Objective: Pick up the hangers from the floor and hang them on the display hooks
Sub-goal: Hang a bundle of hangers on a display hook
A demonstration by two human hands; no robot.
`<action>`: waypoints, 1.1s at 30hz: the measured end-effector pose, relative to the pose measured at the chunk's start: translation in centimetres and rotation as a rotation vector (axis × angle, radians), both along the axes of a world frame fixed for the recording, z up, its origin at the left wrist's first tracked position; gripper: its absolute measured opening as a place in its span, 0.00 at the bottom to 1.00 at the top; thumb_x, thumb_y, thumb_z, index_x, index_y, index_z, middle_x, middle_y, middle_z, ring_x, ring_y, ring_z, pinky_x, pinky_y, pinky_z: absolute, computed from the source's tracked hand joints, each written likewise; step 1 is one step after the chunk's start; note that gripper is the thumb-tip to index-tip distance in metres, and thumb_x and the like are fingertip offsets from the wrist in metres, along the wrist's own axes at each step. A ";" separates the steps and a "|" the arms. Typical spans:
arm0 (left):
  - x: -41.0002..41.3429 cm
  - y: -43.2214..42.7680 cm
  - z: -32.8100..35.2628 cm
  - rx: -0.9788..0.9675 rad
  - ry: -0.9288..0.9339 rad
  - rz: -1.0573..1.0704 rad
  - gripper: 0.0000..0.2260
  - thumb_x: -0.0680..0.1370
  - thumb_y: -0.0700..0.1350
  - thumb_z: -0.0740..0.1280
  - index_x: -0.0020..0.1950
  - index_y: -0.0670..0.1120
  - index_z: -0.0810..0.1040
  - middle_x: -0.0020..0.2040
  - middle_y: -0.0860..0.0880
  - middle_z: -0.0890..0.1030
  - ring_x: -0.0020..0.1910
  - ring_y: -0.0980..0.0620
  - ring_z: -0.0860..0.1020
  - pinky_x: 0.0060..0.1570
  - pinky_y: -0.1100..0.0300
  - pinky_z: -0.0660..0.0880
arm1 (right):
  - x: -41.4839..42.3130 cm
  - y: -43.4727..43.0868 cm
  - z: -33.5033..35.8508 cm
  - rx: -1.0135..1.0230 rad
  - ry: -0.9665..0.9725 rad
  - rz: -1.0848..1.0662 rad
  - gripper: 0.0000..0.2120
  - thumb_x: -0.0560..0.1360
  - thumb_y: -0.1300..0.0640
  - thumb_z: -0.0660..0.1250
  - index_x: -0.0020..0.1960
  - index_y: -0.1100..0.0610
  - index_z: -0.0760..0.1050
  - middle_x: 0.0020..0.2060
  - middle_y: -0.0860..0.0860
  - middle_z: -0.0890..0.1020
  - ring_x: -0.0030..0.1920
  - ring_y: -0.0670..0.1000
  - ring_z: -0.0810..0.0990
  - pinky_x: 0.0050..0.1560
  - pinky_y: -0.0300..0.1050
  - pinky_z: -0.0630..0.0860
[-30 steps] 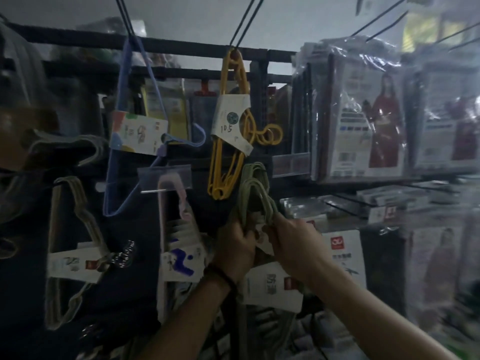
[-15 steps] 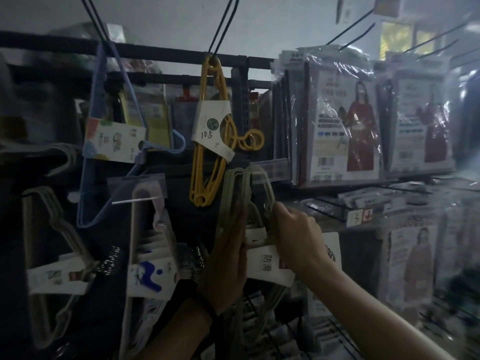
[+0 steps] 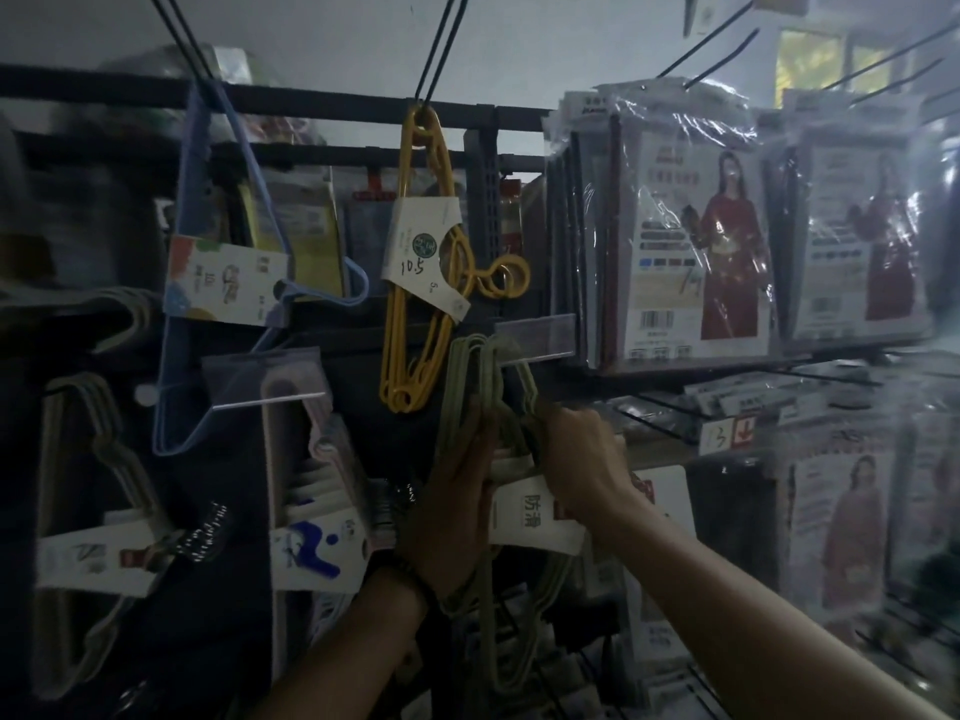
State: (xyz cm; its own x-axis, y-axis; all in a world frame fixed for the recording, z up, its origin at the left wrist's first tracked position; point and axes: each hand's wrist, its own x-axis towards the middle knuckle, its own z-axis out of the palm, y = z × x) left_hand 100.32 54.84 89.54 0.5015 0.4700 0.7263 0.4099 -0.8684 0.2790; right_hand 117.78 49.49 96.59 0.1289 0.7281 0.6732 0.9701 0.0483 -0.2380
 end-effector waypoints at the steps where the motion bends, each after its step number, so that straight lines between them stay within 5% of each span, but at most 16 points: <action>1: -0.3 0.7 0.0 0.019 0.019 0.039 0.33 0.88 0.43 0.60 0.85 0.57 0.42 0.83 0.65 0.36 0.83 0.63 0.41 0.80 0.69 0.47 | -0.3 0.7 0.4 -0.003 0.006 0.014 0.08 0.82 0.61 0.63 0.53 0.55 0.81 0.45 0.57 0.85 0.45 0.60 0.84 0.37 0.47 0.71; 3: -0.9 2.0 0.2 0.057 0.080 0.122 0.36 0.87 0.44 0.62 0.85 0.56 0.40 0.84 0.64 0.35 0.85 0.57 0.43 0.83 0.59 0.50 | -0.8 1.9 1.0 -0.032 0.009 -0.009 0.08 0.81 0.61 0.63 0.52 0.54 0.80 0.45 0.56 0.85 0.45 0.59 0.86 0.39 0.49 0.79; 7: -1.2 3.1 0.3 -0.039 0.233 0.217 0.42 0.85 0.52 0.64 0.81 0.59 0.30 0.83 0.60 0.31 0.85 0.49 0.46 0.83 0.49 0.57 | -1.4 3.4 1.4 -0.136 -0.079 -0.108 0.07 0.81 0.61 0.65 0.54 0.56 0.81 0.49 0.55 0.85 0.50 0.59 0.86 0.41 0.49 0.75; 14: -0.6 2.8 0.6 -0.149 0.277 0.293 0.43 0.83 0.58 0.64 0.81 0.58 0.31 0.84 0.56 0.33 0.84 0.48 0.53 0.81 0.50 0.61 | -0.1 5.6 0.2 -0.141 -0.056 0.058 0.08 0.83 0.60 0.62 0.53 0.58 0.80 0.47 0.56 0.85 0.48 0.56 0.86 0.46 0.50 0.84; 17: -1.0 0.7 1.9 -0.118 0.357 0.413 0.37 0.83 0.57 0.64 0.86 0.53 0.49 0.86 0.51 0.51 0.81 0.44 0.60 0.78 0.48 0.65 | 0.5 5.5 -0.8 -0.126 0.057 0.137 0.10 0.86 0.58 0.59 0.60 0.59 0.78 0.52 0.58 0.84 0.50 0.57 0.85 0.45 0.48 0.81; 20: -1.9 -2.8 2.3 -0.024 0.287 0.541 0.23 0.82 0.57 0.64 0.78 0.57 0.70 0.75 0.53 0.72 0.70 0.46 0.71 0.68 0.50 0.72 | 0.6 4.4 -3.6 -0.026 0.225 0.213 0.18 0.83 0.57 0.63 0.72 0.57 0.71 0.60 0.60 0.82 0.57 0.61 0.83 0.51 0.57 0.83; 22: -2.7 -5.1 1.2 -0.029 0.231 0.596 0.18 0.81 0.56 0.64 0.70 0.57 0.77 0.66 0.54 0.76 0.64 0.48 0.73 0.62 0.50 0.74 | 0.0 3.0 -6.3 0.004 0.226 0.216 0.27 0.82 0.57 0.64 0.80 0.54 0.63 0.75 0.59 0.71 0.73 0.62 0.72 0.66 0.60 0.77; 24: -3.6 -7.7 -0.8 -0.096 0.213 0.627 0.15 0.80 0.55 0.66 0.66 0.56 0.79 0.63 0.55 0.77 0.62 0.50 0.74 0.60 0.51 0.76 | -1.3 1.0 -8.8 0.031 0.253 0.226 0.30 0.82 0.56 0.65 0.82 0.54 0.61 0.82 0.57 0.60 0.79 0.60 0.62 0.71 0.58 0.72; 26: -4.8 -10.6 -3.4 -0.175 0.201 0.649 0.11 0.80 0.55 0.65 0.61 0.58 0.80 0.60 0.58 0.77 0.58 0.53 0.76 0.58 0.53 0.77 | -3.1 -1.0 -11.6 0.051 0.270 0.293 0.24 0.81 0.55 0.64 0.76 0.56 0.69 0.77 0.60 0.68 0.76 0.62 0.67 0.69 0.59 0.75; 29: -7.4 -15.2 -8.2 -0.372 0.244 0.679 0.09 0.79 0.58 0.62 0.56 0.58 0.77 0.54 0.58 0.78 0.53 0.55 0.78 0.54 0.55 0.77 | -6.7 -4.5 -15.6 -0.107 0.305 0.467 0.11 0.77 0.55 0.64 0.59 0.50 0.78 0.49 0.55 0.84 0.50 0.59 0.82 0.44 0.53 0.80; 31: -10.0 -18.2 -12.7 -0.585 0.300 0.725 0.10 0.78 0.58 0.63 0.57 0.57 0.77 0.54 0.57 0.81 0.54 0.53 0.80 0.50 0.57 0.76 | -9.5 -7.8 -17.8 -0.318 0.288 0.579 0.03 0.77 0.53 0.64 0.50 0.47 0.75 0.36 0.49 0.80 0.38 0.54 0.79 0.36 0.52 0.75; 33: -13.0 -22.0 -17.4 -0.788 0.358 0.814 0.12 0.77 0.57 0.63 0.56 0.54 0.78 0.52 0.53 0.83 0.53 0.49 0.83 0.44 0.59 0.74 | -12.9 -10.8 -20.7 -0.531 0.159 0.687 0.06 0.76 0.46 0.59 0.43 0.46 0.70 0.33 0.48 0.75 0.36 0.55 0.78 0.36 0.53 0.74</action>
State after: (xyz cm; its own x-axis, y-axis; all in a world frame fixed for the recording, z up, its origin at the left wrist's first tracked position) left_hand 87.36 32.86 72.17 -0.0360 0.9990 -0.0266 0.9252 0.0434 0.3771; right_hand 104.92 38.69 75.94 -0.3888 0.8907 0.2354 0.7210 0.4532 -0.5242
